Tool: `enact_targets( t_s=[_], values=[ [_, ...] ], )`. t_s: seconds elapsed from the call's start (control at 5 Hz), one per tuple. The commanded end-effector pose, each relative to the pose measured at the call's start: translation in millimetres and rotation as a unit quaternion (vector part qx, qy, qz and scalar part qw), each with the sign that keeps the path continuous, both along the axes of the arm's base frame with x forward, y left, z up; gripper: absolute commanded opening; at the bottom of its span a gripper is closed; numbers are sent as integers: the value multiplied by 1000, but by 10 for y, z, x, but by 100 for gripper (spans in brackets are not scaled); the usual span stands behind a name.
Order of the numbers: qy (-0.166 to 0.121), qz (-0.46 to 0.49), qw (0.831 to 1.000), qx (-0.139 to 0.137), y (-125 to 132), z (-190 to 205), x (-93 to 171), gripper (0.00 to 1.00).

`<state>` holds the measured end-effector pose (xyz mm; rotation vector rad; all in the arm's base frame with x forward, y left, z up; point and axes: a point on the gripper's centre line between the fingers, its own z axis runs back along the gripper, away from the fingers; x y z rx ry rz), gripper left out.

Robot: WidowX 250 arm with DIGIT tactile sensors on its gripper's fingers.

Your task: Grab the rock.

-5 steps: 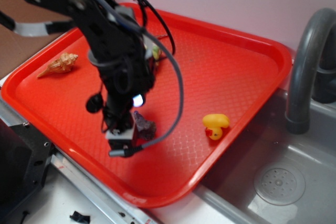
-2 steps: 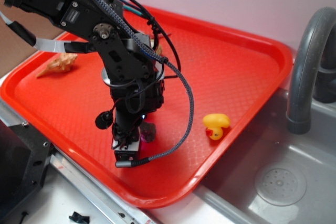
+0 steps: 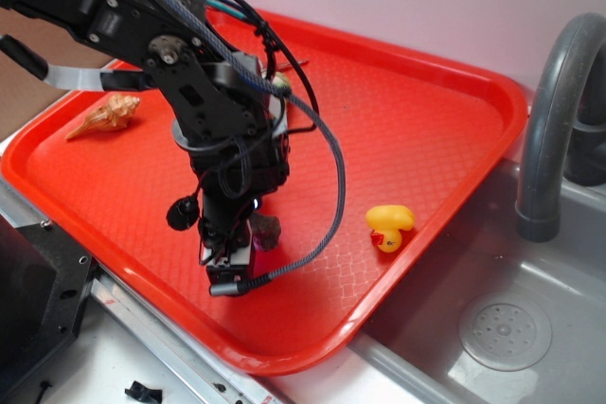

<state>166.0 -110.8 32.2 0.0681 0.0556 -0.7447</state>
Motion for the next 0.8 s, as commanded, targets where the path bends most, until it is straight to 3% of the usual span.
enact_targets(
  t_s=[0.0, 0.2, 0.4, 0.6],
  values=[
    [-28, 236, 969, -71, 353, 905, -68, 0],
    [-60, 353, 928, -102, 606, 1393, -290, 0],
    [-45, 470, 866, -163, 868, 1814, -403, 0],
    [-54, 576, 805, -132, 898, 1777, -396, 0]
  ],
)
